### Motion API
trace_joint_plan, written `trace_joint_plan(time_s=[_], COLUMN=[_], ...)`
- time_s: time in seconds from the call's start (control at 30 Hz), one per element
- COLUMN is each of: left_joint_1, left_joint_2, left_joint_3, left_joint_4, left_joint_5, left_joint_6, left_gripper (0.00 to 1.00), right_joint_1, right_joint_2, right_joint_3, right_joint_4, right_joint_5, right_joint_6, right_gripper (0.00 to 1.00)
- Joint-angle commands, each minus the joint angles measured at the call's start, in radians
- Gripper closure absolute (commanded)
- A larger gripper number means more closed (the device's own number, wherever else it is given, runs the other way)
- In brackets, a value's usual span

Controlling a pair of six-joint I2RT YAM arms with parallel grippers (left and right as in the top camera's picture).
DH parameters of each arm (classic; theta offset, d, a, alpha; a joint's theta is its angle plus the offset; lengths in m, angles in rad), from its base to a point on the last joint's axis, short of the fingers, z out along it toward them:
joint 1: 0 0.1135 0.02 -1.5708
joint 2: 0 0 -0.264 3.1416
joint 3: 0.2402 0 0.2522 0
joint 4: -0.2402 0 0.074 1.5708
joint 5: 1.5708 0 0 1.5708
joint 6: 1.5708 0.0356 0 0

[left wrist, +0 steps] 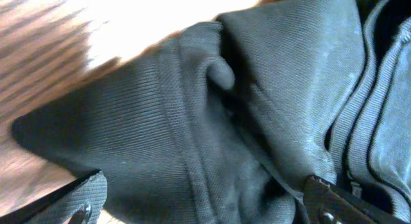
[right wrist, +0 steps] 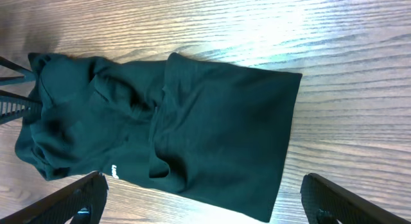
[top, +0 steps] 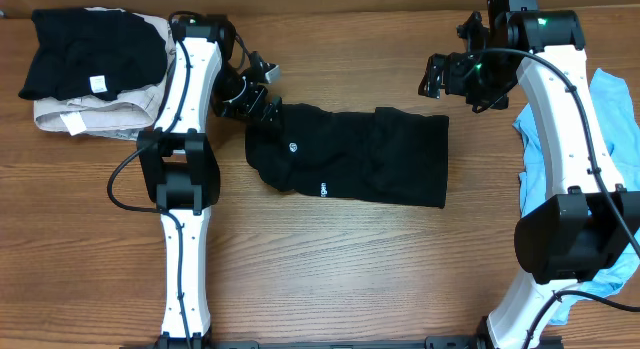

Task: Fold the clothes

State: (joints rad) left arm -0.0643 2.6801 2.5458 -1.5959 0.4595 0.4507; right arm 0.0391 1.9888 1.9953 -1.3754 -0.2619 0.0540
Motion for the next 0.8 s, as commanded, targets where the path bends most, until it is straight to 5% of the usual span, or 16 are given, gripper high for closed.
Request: trace_joint_plan(time_s=[0.0,0.43,0.5,0.67,0.7,0.77], left_joint_1=[0.002,-0.096,-0.1,-0.091,-0.084,-0.071], left_joint_2=[0.005,0.014,0.015,0.015,0.015,0.014], left_joint_3=[0.003,0.002,0.0,-0.003,-0.003,-0.002], left_joint_4=[0.008,-0.002,-0.008,-0.007,-0.007,-0.006], left_joint_5=[0.022,0.08,0.067,-0.014,-0.023,-0.021], left_joint_6=[-0.039,-0.029,-0.03,-0.085,-0.1,-0.106], left_gripper=[0.0,0.0,0.14,0.76,0.85,0.85], right_joint_1=[-0.002,-0.002,-0.002,-0.002,-0.002,-0.002], right_joint_2=[0.014,0.021,0.021,0.021,0.021,0.021], right_joint_3=[0.001,-0.043,-0.048,-0.052,-0.052,-0.052], right_joint_4=[0.008,0.028,0.027,0.027,0.027,0.028], right_joint_5=[0.003,0.003,0.003,0.003,0.003,0.002], right_joint_6=[-0.007,-0.006,-0.006,-0.006,-0.006,-0.006], right_gripper=[0.0,0.0,0.0,0.11,0.13,0.14])
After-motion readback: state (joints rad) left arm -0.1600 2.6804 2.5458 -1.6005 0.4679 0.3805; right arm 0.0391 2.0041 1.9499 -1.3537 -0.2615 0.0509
